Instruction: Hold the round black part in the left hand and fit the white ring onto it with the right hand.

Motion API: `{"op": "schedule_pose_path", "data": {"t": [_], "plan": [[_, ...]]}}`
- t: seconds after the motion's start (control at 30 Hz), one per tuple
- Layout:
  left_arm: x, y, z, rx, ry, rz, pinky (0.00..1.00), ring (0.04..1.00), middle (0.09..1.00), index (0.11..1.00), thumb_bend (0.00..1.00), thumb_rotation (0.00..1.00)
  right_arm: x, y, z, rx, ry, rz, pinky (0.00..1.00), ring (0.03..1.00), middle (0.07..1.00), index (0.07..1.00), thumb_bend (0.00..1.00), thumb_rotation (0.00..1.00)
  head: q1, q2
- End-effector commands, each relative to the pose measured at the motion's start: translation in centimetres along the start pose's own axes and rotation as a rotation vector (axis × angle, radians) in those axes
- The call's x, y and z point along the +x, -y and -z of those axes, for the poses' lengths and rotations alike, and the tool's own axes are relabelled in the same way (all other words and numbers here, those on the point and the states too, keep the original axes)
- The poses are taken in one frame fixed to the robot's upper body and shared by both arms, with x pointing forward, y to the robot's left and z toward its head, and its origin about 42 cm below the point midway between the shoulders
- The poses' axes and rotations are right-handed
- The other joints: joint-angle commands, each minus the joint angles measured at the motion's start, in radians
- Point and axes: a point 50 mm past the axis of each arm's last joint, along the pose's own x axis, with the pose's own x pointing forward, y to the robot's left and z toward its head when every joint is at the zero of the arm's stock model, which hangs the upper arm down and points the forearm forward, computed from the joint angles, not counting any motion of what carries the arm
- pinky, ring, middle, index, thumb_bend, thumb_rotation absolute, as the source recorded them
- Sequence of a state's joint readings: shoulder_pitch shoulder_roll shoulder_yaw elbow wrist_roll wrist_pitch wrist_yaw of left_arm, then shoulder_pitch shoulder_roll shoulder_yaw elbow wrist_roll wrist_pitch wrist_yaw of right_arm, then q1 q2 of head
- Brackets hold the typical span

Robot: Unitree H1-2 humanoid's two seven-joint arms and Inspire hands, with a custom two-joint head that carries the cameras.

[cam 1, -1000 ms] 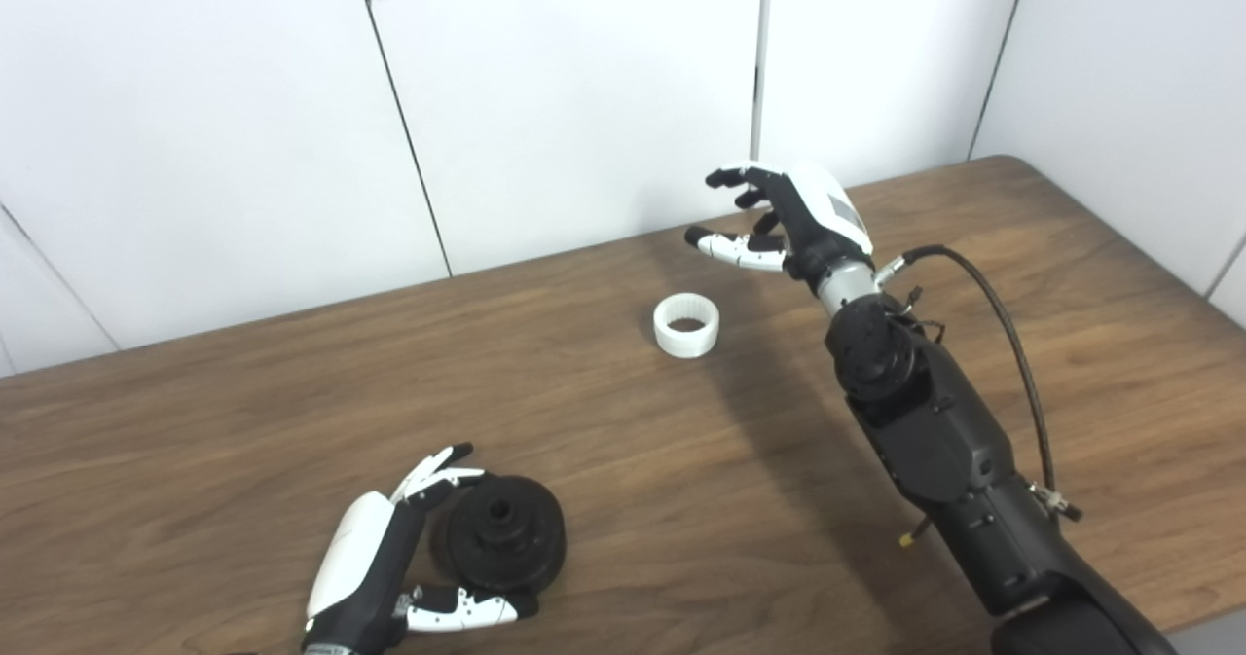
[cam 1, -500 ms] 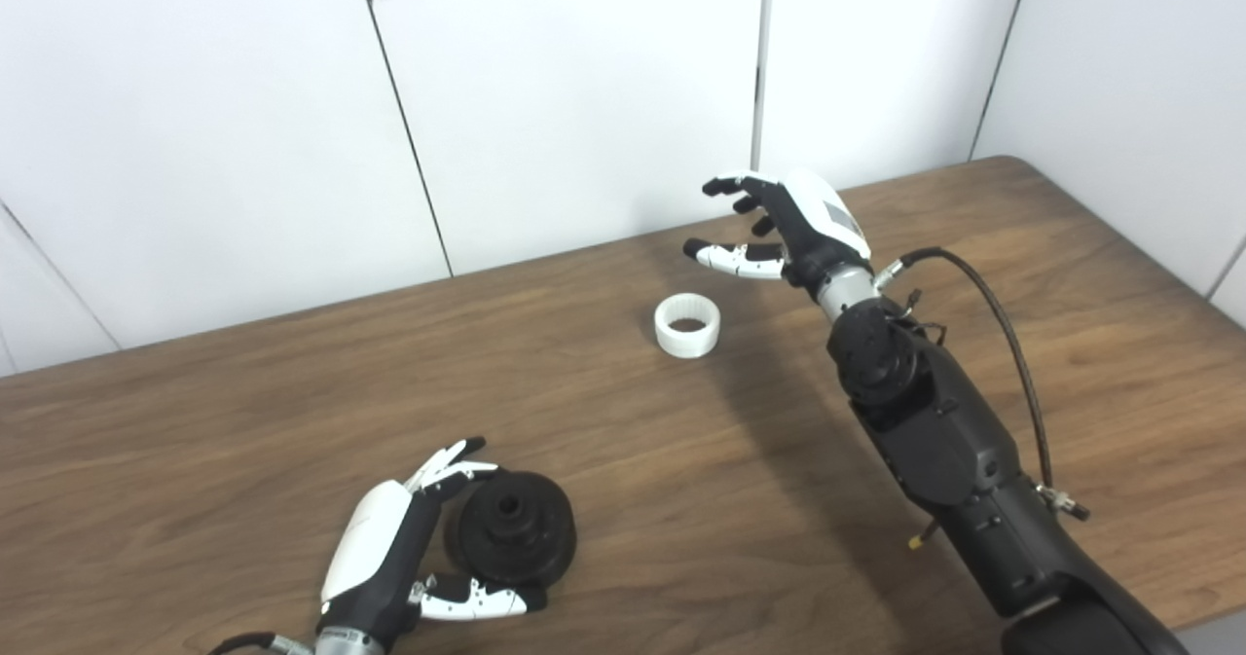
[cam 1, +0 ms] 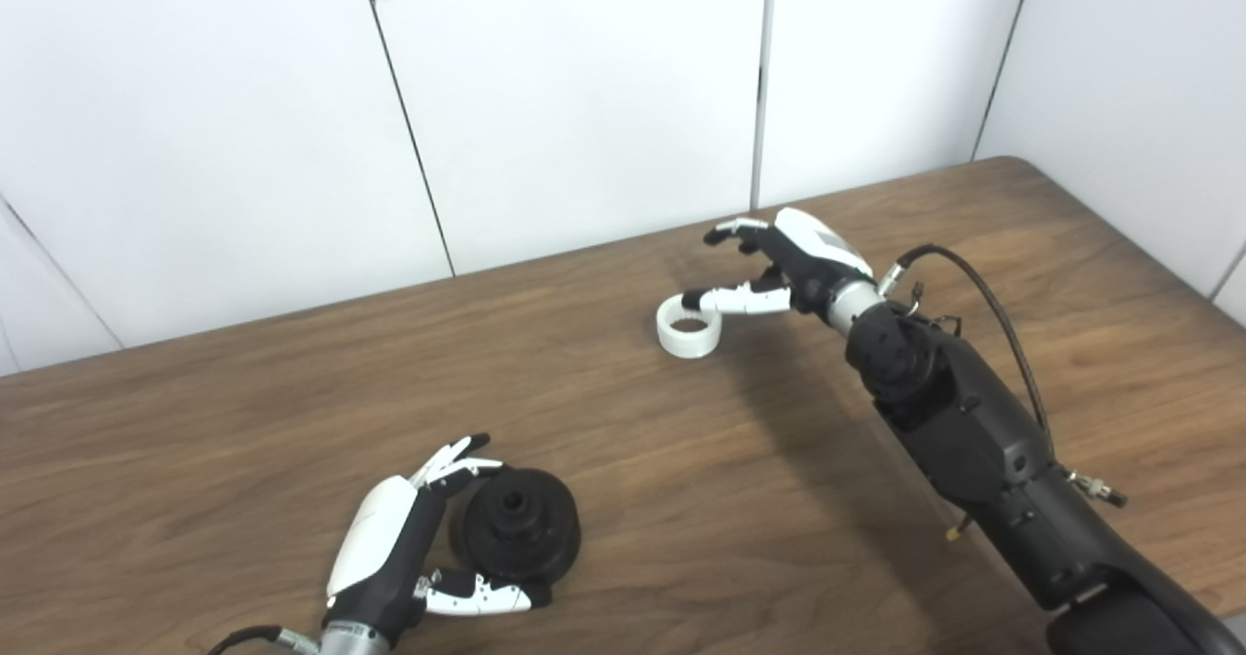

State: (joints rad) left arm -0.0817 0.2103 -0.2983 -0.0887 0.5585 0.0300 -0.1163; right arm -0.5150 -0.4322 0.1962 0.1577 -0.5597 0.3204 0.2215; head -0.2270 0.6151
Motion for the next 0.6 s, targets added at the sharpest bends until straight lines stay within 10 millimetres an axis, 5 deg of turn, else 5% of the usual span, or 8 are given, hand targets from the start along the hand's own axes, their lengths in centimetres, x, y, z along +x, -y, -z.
{"op": "schedule_pose_path", "data": {"t": [0.0,0.57], "plan": [[-0.5,0.8,1.2,0.026,-0.075,0.055,0.93,0.950,0.931,0.618,0.87,0.21,0.8,2.7,-1.5,-0.046,0.044,0.032,0.68,0.896,0.951,0.861,0.93,0.71,0.001,0.002],[-0.5,1.0,1.2,0.021,-0.068,0.047,0.93,0.947,0.928,0.613,0.88,0.24,1.6,1.1,-1.2,-0.094,0.034,-0.074,0.88,0.990,0.999,0.869,1.00,0.70,0.012,0.002]]}}
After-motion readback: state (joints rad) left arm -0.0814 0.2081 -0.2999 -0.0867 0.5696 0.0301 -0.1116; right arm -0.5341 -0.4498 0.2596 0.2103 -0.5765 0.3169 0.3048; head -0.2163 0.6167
